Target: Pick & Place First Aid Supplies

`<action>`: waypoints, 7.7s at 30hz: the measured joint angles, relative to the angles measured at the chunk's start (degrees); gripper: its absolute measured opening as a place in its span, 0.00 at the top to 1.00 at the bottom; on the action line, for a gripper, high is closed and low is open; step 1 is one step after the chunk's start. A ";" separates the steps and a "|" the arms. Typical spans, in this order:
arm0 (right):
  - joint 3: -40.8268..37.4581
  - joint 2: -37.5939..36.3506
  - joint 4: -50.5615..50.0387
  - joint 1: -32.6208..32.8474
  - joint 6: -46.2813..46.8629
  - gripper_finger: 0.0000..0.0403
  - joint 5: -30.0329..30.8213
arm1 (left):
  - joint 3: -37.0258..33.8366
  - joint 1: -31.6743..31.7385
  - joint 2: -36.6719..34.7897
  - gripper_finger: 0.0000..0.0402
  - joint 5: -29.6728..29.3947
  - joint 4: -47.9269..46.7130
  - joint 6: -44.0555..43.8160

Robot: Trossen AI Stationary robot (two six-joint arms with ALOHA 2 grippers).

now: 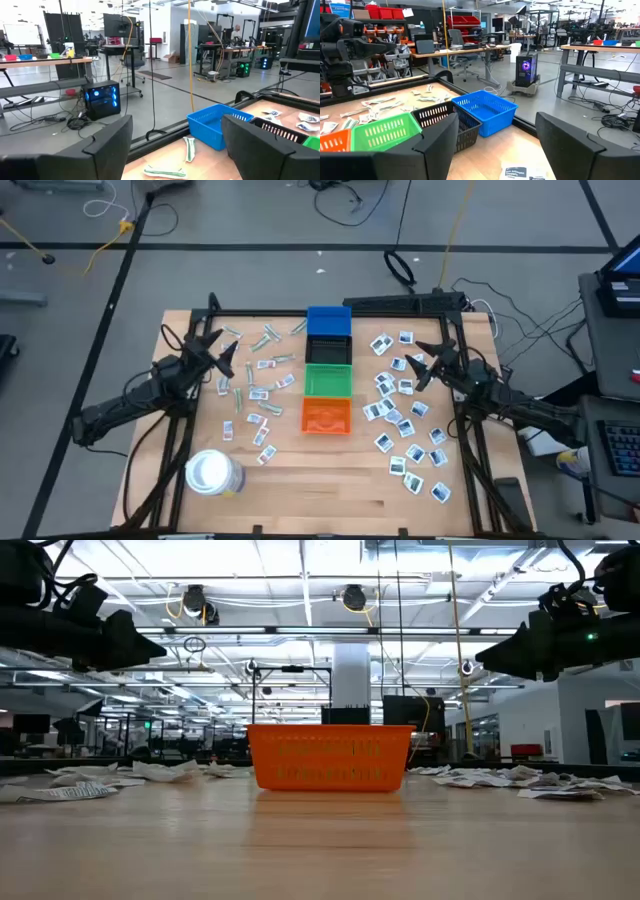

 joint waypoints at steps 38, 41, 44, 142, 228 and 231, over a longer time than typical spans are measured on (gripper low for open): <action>0.00 0.01 0.00 -0.01 0.01 0.35 0.01 | 0.00 0.00 -0.02 0.24 0.00 0.02 -0.02; -0.01 0.00 0.01 -0.01 0.00 0.35 0.01 | 0.00 -0.02 0.00 0.24 -0.01 0.02 0.00; 0.00 0.00 0.00 -0.02 0.00 0.35 0.00 | 0.00 0.00 -0.01 0.24 -0.01 0.02 0.00; 0.00 0.00 0.11 -0.01 0.16 0.35 1.51 | -0.02 -0.02 0.00 0.24 -0.02 0.00 0.00; 78.56 73.94 -91.61 32.06 83.00 0.35 -13.84 | 0.00 -0.02 0.00 0.24 0.00 0.04 0.00; 73.91 73.82 -89.16 32.06 81.34 0.35 -13.62 | 0.00 -0.01 0.00 0.24 0.00 0.04 -0.02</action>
